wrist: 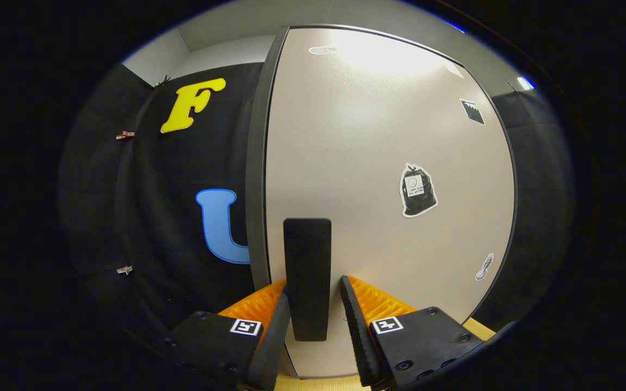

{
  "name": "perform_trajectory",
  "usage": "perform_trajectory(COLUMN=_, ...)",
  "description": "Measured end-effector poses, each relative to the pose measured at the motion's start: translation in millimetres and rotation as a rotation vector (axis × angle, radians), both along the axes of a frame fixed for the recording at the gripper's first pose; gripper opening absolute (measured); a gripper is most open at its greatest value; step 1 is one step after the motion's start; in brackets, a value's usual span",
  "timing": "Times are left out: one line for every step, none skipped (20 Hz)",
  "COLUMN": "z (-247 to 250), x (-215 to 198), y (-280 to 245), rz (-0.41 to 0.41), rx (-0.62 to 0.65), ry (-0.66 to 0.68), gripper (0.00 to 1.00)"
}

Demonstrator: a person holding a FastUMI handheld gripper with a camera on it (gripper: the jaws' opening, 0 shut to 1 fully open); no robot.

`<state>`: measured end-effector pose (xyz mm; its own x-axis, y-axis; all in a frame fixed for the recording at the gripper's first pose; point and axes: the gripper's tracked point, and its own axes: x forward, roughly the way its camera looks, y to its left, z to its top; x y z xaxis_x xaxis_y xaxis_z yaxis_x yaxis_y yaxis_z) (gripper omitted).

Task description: Open the shoe cabinet door, grab the shoes and put them into the shoe cabinet, then close the shoe cabinet door.

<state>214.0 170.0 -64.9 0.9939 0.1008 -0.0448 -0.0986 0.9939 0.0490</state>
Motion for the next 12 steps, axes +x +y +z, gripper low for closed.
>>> perform_trajectory(z=3, x=-1, y=-1, rz=-0.01, rx=-0.013, ry=-0.006, gripper=0.48)
perform_trajectory(z=-2, x=6, y=1, rz=-0.005, rx=-0.009, ry=0.009, gripper=0.39)
perform_trajectory(z=0, x=2, y=-1, rz=0.005, rx=0.018, ry=0.021, gripper=0.32)
perform_trajectory(z=-2, x=4, y=0, rz=0.018, rx=0.036, ry=0.037, gripper=0.32)
perform_trajectory(z=-1, x=-1, y=1, rz=0.029, rx=0.041, ry=0.037, gripper=0.27)
perform_trajectory(z=1, x=-5, y=2, rz=0.044, rx=0.02, ry=0.017, gripper=0.2)
perform_trajectory(z=3, x=-8, y=1, rz=0.059, rx=0.012, ry=0.003, gripper=0.2)
perform_trajectory(z=3, x=-13, y=0, rz=0.07, rx=0.022, ry=0.002, gripper=0.2)
perform_trajectory(z=3, x=-19, y=-1, rz=0.083, rx=0.033, ry=0.005, gripper=0.2)
perform_trajectory(z=3, x=-26, y=-2, rz=0.096, rx=0.045, ry=0.016, gripper=0.2)
perform_trajectory(z=2, x=-36, y=-4, rz=0.108, rx=0.053, ry=0.02, gripper=0.2)
perform_trajectory(z=2, x=-46, y=-6, rz=0.122, rx=0.049, ry=0.021, gripper=0.2)
